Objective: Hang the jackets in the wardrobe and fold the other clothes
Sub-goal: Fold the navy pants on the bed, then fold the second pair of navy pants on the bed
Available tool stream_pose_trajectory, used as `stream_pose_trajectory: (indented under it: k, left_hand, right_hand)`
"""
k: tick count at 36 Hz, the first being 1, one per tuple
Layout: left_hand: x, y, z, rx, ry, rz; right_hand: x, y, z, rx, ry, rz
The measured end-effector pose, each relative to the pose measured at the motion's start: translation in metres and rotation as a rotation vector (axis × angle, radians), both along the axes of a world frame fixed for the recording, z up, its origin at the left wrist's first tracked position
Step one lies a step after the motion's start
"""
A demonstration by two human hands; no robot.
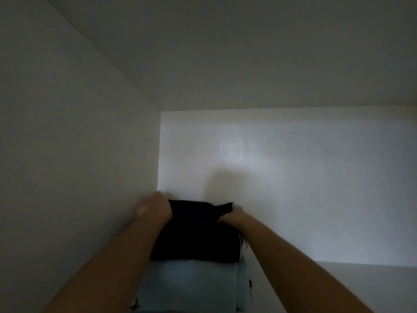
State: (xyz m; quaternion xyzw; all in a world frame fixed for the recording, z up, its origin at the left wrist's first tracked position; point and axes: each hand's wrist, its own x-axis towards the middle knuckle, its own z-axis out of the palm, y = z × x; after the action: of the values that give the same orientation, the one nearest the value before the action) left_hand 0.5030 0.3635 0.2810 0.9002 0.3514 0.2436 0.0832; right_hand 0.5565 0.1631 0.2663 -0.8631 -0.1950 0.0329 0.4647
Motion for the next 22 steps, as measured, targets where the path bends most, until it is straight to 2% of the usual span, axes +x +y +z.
stream_pose_trajectory:
  k: [2,4,5,7,9,15,19,22]
  left_hand:
    - [0.002,-0.01,0.004,0.213,-0.036,-0.122]
    - [0.005,-0.018,-0.004,0.235,0.063,-0.38]
    - [0.009,-0.02,-0.013,0.196,0.165,-0.443]
    - [0.014,-0.019,-0.035,0.126,0.333,-0.431]
    - [0.021,-0.016,-0.05,0.101,0.357,-0.381]
    - [0.018,-0.023,-0.049,0.078,0.342,-0.3]
    - [-0.006,-0.04,-0.043,0.229,0.108,-0.262]
    - [-0.032,-0.067,-0.038,0.419,-0.051,-0.302]
  right_hand:
    - [-0.001,-0.001,0.007,-0.093,-0.237,-0.055]
    - [-0.005,0.004,0.007,-0.306,-0.436,0.006]
    - [-0.007,0.01,0.002,-0.392,-0.437,0.085]
    - [-0.006,0.021,-0.018,-0.604,-0.318,0.189]
    - [0.001,0.027,-0.037,-0.697,-0.237,0.177]
    - [-0.017,0.008,-0.035,-0.614,-0.234,0.187]
    - [-0.06,-0.039,-0.032,-0.421,-0.259,0.199]
    - [-0.093,-0.086,-0.034,-0.496,-0.384,0.125]
